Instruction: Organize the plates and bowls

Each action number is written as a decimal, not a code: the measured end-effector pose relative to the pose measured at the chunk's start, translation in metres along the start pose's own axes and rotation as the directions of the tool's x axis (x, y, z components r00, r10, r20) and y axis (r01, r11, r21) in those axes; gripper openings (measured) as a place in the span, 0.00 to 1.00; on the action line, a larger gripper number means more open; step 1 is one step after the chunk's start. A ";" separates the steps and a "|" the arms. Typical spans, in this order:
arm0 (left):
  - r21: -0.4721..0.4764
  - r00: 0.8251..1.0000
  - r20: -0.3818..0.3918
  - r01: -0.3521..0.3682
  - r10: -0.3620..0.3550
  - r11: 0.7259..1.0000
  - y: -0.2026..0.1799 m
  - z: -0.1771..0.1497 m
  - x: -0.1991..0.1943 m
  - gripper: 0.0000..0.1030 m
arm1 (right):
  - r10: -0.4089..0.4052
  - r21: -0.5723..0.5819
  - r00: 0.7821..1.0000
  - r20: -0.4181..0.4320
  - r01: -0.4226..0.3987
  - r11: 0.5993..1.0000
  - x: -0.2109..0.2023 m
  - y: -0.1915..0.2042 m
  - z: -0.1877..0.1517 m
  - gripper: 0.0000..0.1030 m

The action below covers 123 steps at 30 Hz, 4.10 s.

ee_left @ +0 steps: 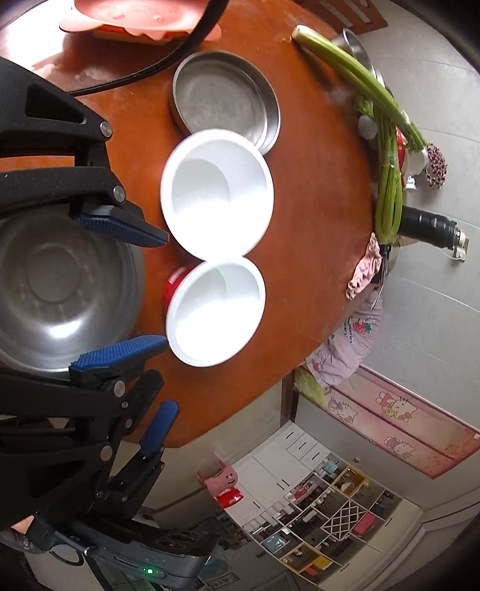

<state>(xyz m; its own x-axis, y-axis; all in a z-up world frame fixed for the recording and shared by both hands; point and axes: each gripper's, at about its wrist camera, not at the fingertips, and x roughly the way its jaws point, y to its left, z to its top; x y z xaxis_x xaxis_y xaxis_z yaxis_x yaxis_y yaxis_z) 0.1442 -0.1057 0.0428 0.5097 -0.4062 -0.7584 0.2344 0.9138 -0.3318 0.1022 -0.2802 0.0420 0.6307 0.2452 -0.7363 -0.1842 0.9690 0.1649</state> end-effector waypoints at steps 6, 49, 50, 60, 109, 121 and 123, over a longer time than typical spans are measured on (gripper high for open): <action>-0.051 0.997 -0.056 0.048 -0.051 0.998 -0.004 0.014 0.025 0.48 | -0.032 0.006 0.999 0.009 0.032 0.999 0.009 -0.016 0.016 0.48; -0.106 0.996 -0.063 0.059 -0.066 0.993 -0.001 0.034 0.042 0.47 | 0.108 -0.103 0.994 -0.029 -0.111 0.988 0.040 0.001 0.043 0.41; -0.103 0.996 -0.059 0.059 -0.065 0.993 -0.001 0.033 0.038 0.47 | 0.110 -0.106 0.994 -0.025 -0.113 0.988 0.037 0.003 0.042 0.41; -0.067 0.998 0.023 0.058 -0.056 0.996 -0.003 0.020 -0.008 0.47 | 0.128 -0.144 0.991 0.038 -0.121 0.982 0.003 0.027 0.041 0.41; -0.105 0.996 -0.084 0.027 -0.036 0.994 0.024 -0.066 -0.031 0.47 | 0.170 -0.159 0.976 -0.135 -0.191 0.969 -0.008 0.076 -0.037 0.41; -0.093 0.994 -0.112 0.005 -0.016 0.996 0.023 -0.066 -0.024 0.47 | 0.160 -0.176 0.970 -0.181 -0.192 0.966 -0.001 0.076 -0.037 0.41; -0.088 0.993 -0.115 0.004 -0.014 0.996 0.023 -0.066 -0.023 0.47 | 0.157 -0.178 0.970 -0.184 -0.190 0.965 0.001 0.076 -0.036 0.41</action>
<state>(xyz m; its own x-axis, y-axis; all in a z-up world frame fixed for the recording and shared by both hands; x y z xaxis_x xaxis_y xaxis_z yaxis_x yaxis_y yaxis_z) 0.0833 -0.0748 0.0155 0.4079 -0.4153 -0.8131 0.1623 0.9094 -0.3830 0.0616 -0.2075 0.0299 0.4445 0.3845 -0.8091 -0.4320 0.8832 0.1824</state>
